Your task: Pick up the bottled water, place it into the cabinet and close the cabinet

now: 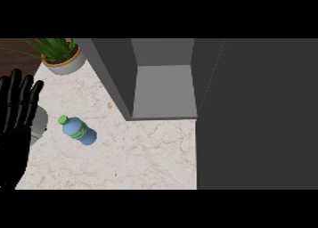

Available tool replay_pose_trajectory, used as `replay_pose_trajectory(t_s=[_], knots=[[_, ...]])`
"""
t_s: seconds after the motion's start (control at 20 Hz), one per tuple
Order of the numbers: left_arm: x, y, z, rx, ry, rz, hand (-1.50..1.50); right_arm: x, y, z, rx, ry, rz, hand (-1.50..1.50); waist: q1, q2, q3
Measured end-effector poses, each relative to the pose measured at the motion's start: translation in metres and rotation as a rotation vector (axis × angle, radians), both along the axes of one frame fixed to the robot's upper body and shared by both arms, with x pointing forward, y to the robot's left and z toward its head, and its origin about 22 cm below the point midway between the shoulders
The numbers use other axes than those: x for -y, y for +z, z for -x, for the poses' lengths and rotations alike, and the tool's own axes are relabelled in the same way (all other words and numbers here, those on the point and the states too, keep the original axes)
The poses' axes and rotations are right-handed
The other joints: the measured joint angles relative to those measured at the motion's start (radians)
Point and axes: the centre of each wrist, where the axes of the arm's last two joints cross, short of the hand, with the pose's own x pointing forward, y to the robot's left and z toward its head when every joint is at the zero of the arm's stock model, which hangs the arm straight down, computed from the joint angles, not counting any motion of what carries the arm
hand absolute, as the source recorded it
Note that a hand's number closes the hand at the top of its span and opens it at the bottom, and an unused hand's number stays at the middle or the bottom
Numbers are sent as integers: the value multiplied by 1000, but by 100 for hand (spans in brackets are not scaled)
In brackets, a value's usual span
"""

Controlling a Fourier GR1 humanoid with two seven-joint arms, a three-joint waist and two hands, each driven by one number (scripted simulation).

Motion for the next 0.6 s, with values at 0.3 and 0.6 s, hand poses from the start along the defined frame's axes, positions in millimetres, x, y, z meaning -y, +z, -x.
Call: replay_pose_trajectory(t_s=[0.3,0.6], knots=[[-39,2,7,15,71,13,-150,-7,-1,28,0,-22,1,-150,10,38,-22],[-55,-5,17,-131,60,192,-150,-24,6,52,-82,144,-17,-150,15,46,-27]])
